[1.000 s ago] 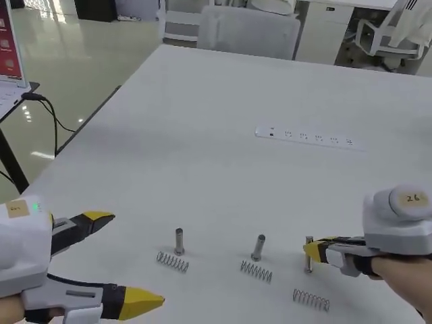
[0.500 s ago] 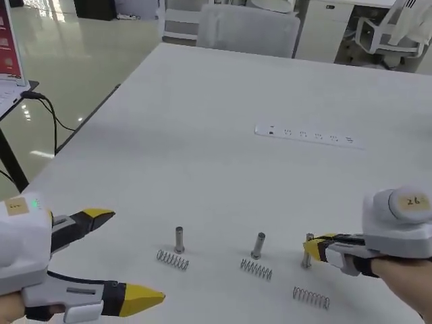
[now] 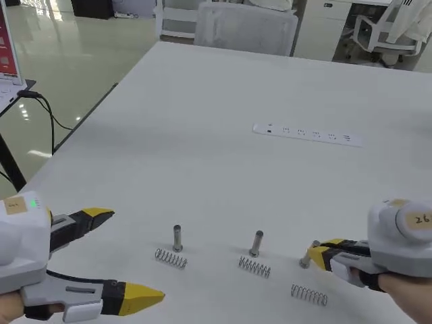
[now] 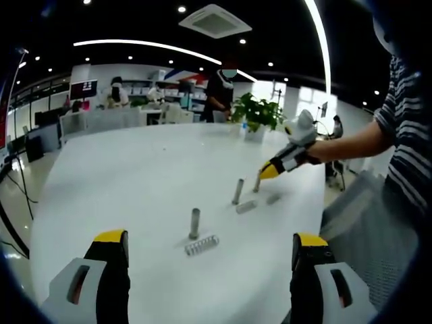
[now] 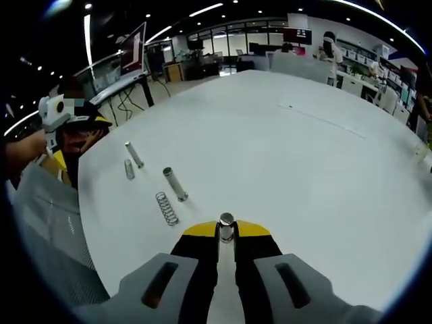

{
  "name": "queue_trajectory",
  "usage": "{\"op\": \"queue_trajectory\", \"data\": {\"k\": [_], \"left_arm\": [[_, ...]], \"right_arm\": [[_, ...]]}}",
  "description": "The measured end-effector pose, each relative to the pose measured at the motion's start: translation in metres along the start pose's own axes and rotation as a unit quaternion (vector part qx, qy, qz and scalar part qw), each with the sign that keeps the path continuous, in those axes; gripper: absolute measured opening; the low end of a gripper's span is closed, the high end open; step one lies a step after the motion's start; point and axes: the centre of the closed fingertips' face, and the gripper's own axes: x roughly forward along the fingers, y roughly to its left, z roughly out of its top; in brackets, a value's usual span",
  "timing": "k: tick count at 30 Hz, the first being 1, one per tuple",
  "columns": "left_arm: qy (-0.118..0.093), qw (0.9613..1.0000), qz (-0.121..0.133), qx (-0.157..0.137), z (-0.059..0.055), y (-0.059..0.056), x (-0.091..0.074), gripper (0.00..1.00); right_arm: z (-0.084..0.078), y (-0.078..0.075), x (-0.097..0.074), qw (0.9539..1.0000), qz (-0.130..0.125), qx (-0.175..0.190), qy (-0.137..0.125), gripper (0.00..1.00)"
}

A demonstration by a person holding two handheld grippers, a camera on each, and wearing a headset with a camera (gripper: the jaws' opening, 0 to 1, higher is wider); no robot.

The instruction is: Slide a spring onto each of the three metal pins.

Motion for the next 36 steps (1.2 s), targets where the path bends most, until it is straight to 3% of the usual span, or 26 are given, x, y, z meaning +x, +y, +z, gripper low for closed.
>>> {"op": "queue_trajectory", "data": {"k": [11,28,36], "left_arm": [[0.001,1.0,-0.003,0.003,0.0022,-0.002,-0.0005,0.98],[0.0,1.0,-0.003,0.003,0.0053,-0.0032,-0.0021,0.98],[0.001,1.0,-0.007,0.001,0.0042,-0.0058,-0.0009,0.98]], "right_arm": [[-0.0003,0.0048,0.0015,0.9992,0.001,-0.04,0.006,0.06],[0.0036,0.0061,0.0002,0.9988,0.004,-0.049,0.0,0.12],[0.0075,0.0035,-0.0057,0.9991,0.002,-0.039,-0.017,0.2]]}}
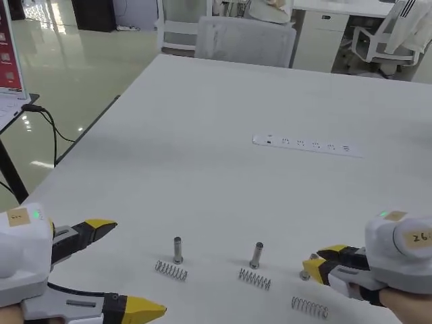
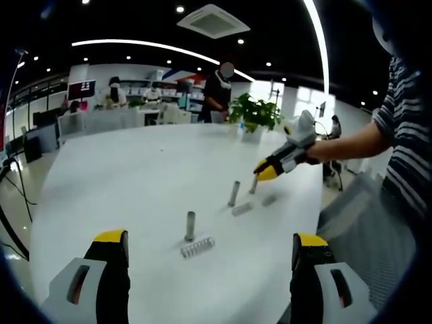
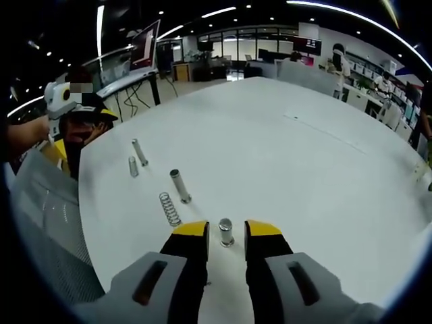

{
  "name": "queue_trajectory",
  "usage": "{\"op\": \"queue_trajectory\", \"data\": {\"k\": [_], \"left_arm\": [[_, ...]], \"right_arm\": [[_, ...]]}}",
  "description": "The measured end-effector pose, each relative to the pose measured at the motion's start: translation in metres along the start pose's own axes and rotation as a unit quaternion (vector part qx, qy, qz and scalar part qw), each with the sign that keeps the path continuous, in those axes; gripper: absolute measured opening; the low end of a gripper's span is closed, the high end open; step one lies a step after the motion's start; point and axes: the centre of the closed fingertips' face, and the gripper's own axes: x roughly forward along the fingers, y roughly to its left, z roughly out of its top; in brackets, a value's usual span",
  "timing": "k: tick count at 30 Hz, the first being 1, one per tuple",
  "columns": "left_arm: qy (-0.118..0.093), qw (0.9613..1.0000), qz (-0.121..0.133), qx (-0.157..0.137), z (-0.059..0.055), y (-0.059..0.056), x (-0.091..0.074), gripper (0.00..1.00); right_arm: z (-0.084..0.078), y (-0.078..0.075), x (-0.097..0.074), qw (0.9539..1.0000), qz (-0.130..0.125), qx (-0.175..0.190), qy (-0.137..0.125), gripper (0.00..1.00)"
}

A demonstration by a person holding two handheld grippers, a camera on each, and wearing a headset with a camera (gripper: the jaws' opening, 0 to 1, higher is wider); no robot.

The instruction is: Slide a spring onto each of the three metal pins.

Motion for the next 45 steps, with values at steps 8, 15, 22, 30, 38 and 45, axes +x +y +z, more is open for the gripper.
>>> {"op": "queue_trajectory", "data": {"k": [8,15,22,30,38,45], "left_arm": [[0.0,1.0,-0.001,0.002,0.002,0.0,0.0,0.98],[-0.001,1.0,-0.003,0.0,0.002,-0.001,0.0,0.98],[-0.002,1.0,-0.005,0.001,0.003,-0.002,0.002,0.98],[0.003,1.0,-0.006,0.001,0.0,-0.003,0.001,0.98],[0.005,1.0,-0.006,0.001,-0.002,-0.004,0.001,0.98],[0.003,1.0,-0.007,0.001,-0.002,-0.005,0.0,0.98]], "right_arm": [[0.002,0.0,-0.005,0.9999,0.001,-0.002,-0.011,0.25],[0.005,0.003,-0.011,0.9994,0.004,-0.021,-0.025,0.31],[0.001,0.005,-0.015,0.9963,-0.001,-0.085,-0.01,0.32],[0.001,0.009,-0.019,0.9882,-0.005,-0.153,-0.004,0.33],[0.0,0.014,-0.022,0.9851,0.003,-0.172,-0.002,0.33],[-0.008,0.017,-0.027,0.9823,0.012,-0.187,0.007,0.33]]}}
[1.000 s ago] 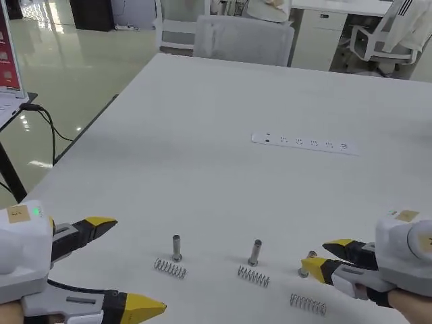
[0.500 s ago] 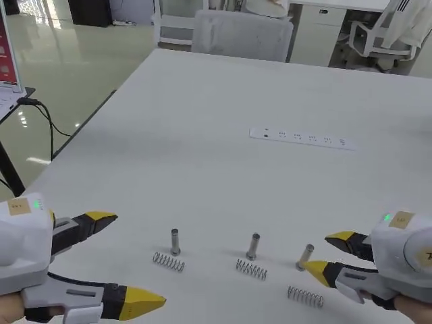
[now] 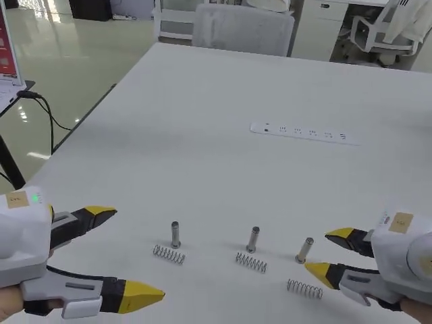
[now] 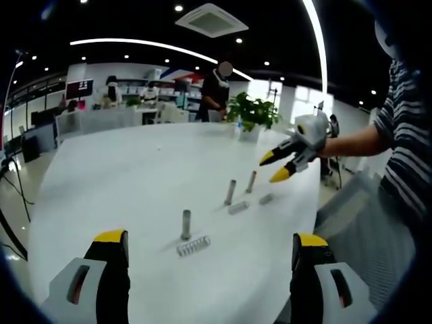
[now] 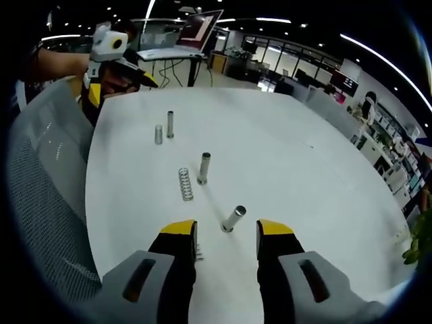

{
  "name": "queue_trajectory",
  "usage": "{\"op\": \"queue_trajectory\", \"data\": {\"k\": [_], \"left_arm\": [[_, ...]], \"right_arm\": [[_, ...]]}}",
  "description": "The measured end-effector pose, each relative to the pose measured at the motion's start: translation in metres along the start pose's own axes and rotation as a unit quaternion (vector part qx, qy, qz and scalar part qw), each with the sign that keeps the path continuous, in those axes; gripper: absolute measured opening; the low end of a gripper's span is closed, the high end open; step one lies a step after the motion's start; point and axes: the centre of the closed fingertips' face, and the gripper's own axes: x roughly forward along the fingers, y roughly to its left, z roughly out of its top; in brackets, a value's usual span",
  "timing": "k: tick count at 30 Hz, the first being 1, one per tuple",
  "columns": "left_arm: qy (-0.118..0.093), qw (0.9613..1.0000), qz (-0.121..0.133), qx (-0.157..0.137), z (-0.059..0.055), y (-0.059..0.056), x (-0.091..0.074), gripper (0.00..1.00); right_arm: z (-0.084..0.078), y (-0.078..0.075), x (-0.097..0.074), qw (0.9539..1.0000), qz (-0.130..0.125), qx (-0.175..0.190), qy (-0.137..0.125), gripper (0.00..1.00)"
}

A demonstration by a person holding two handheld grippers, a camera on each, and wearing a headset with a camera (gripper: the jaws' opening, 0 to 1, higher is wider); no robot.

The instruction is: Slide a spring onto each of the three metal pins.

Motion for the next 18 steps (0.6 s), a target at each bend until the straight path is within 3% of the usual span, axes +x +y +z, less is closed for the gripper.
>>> {"op": "queue_trajectory", "data": {"k": [18], "left_arm": [[0.003,1.0,-0.001,-0.002,-0.004,-0.002,-0.002,0.98]], "right_arm": [[-0.016,0.022,-0.003,0.9972,0.037,-0.057,0.033,0.33]]}}
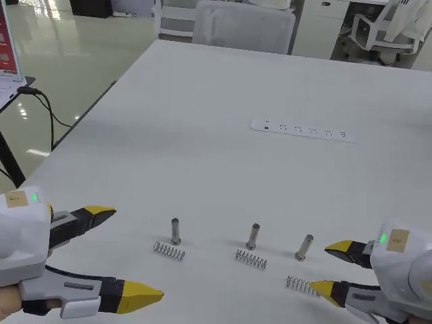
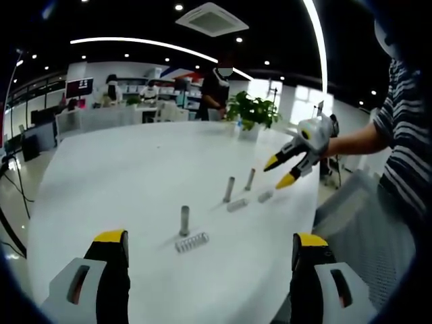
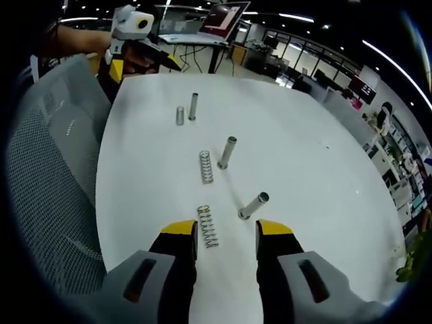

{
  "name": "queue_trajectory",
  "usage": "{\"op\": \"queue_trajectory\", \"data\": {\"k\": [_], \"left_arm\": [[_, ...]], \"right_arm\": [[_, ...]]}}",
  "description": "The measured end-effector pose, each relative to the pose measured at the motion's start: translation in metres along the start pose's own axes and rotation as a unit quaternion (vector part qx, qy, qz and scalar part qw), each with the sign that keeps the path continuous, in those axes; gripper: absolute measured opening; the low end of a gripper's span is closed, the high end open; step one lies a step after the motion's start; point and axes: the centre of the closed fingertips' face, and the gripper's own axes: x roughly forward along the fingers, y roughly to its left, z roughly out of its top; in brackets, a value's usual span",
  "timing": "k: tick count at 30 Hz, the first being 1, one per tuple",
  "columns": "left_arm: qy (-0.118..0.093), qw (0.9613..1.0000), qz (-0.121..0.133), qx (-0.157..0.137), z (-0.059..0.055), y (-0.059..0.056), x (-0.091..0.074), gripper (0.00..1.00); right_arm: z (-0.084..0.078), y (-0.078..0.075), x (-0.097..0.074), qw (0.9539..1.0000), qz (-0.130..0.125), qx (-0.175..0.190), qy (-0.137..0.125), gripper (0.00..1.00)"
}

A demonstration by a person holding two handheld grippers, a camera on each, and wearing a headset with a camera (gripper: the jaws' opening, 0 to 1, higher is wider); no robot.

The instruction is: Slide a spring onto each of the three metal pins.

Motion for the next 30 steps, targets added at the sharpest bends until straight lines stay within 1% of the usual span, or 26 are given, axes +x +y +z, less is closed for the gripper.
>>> {"op": "queue_trajectory", "data": {"k": [2,4,5,6,7,8,9,11,13,14,17,20,22,24,26,29,30], "left_arm": [[0.0,1.0,0.0,0.0,0.0,0.0,-0.001,0.98],[0.0,1.0,-0.001,0.0,0.0,-0.001,-0.001,0.98],[0.0,1.0,-0.001,0.0,-0.001,-0.001,-0.002,0.98],[0.0,1.0,-0.001,0.0,-0.001,-0.002,-0.002,0.98],[0.0,1.0,-0.001,0.0,-0.001,-0.002,-0.002,0.98],[0.0,1.0,-0.001,0.001,-0.001,-0.002,-0.002,0.98],[0.0,1.0,-0.002,0.0,-0.001,-0.003,-0.002,0.98],[0.002,1.0,-0.003,0.001,-0.001,-0.005,-0.003,0.98],[0.003,1.0,-0.004,0.002,-0.002,-0.005,-0.003,0.98],[0.003,1.0,-0.005,0.002,-0.001,-0.006,-0.003,0.98],[0.003,1.0,-0.007,0.002,-0.001,-0.008,-0.004,0.98],[0.005,0.9999,-0.008,0.003,-0.001,-0.008,-0.004,0.98],[0.004,1.0,-0.008,0.003,0.0,-0.008,-0.004,0.98],[0.004,1.0,-0.009,0.003,0.001,-0.009,-0.004,0.98],[0.004,0.9999,-0.01,0.004,0.001,-0.009,-0.004,0.98],[0.005,0.9999,-0.012,0.003,0.001,-0.011,-0.004,0.98],[0.005,0.9999,-0.012,0.003,0.001,-0.011,-0.005,0.98]], "right_arm": [[-0.001,0.004,0.001,0.9998,0.009,-0.014,0.004,0.32],[-0.002,0.01,0.003,0.9989,0.022,-0.039,0.011,0.3],[-0.002,0.01,0.004,0.9982,0.021,-0.054,0.013,0.29],[0.0,0.01,0.005,0.997,0.018,-0.075,0.008,0.28],[-0.001,0.013,0.006,0.9952,0.023,-0.095,0.011,0.27],[-0.002,0.016,0.007,0.9942,0.028,-0.102,0.017,0.26],[-0.004,0.019,0.009,0.9941,0.033,-0.1,0.023,0.26],[-0.006,0.021,0.012,0.9929,0.037,-0.109,0.027,0.26],[-0.01,0.024,0.014,0.9905,0.043,-0.125,0.037,0.25],[-0.011,0.025,0.015,0.9899,0.046,-0.129,0.038,0.24],[-0.014,0.024,0.017,0.9895,0.054,-0.127,0.043,0.22],[-0.021,0.02,0.021,0.9879,0.058,-0.131,0.059,0.18],[-0.02,0.018,0.022,0.988,0.061,-0.129,0.06,0.16],[-0.02,0.018,0.024,0.9886,0.071,-0.117,0.062,0.14],[-0.02,0.019,0.025,0.9884,0.079,-0.113,0.063,0.13],[-0.021,0.02,0.028,0.9862,0.092,-0.117,0.073,0.08],[-0.022,0.02,0.028,0.9854,0.095,-0.12,0.075,0.09]]}}
